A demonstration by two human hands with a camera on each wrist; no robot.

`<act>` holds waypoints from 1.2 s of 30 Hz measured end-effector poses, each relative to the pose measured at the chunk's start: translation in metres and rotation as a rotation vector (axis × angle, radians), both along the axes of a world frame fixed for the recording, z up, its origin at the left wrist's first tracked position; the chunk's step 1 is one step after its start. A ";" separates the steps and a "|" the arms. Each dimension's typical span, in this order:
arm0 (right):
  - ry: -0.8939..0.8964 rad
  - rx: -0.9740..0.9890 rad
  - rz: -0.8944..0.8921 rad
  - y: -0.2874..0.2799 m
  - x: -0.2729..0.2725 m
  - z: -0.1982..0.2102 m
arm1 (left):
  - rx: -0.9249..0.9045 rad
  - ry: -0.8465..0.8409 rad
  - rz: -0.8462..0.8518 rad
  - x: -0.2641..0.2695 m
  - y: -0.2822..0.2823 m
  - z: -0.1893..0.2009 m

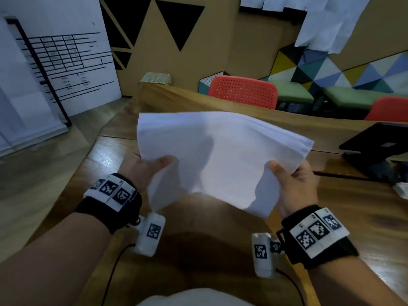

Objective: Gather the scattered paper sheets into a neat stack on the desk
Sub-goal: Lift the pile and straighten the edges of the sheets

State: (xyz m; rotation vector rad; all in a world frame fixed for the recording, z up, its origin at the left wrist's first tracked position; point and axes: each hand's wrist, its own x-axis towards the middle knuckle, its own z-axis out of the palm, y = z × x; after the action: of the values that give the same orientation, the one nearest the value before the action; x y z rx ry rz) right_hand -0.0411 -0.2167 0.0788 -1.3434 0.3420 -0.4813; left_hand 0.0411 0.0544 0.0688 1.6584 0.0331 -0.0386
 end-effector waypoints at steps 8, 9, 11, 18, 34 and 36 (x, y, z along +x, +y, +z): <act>0.233 -0.094 -0.028 -0.001 -0.001 -0.045 | 0.220 0.082 -0.122 -0.015 -0.006 -0.032; 0.242 -0.090 -0.025 -0.001 0.000 -0.044 | 0.251 0.075 -0.104 -0.014 -0.006 -0.032; 0.237 -0.071 -0.020 -0.002 0.000 -0.039 | 0.211 0.044 -0.104 -0.016 -0.007 -0.027; 0.182 0.093 -0.079 -0.006 0.002 -0.016 | -0.218 -0.036 0.100 -0.007 -0.019 -0.007; 0.195 -0.031 -0.127 -0.013 0.017 -0.017 | -0.164 -0.051 0.093 -0.001 -0.018 -0.008; 0.194 -0.042 -0.137 -0.013 0.019 -0.017 | -0.171 -0.058 0.092 -0.001 -0.018 -0.008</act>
State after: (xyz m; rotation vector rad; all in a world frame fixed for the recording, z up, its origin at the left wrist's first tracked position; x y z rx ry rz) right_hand -0.0223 -0.2295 0.0620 -1.4172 0.5890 -0.4751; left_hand 0.0405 0.0367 0.0605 1.4850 0.0603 0.0746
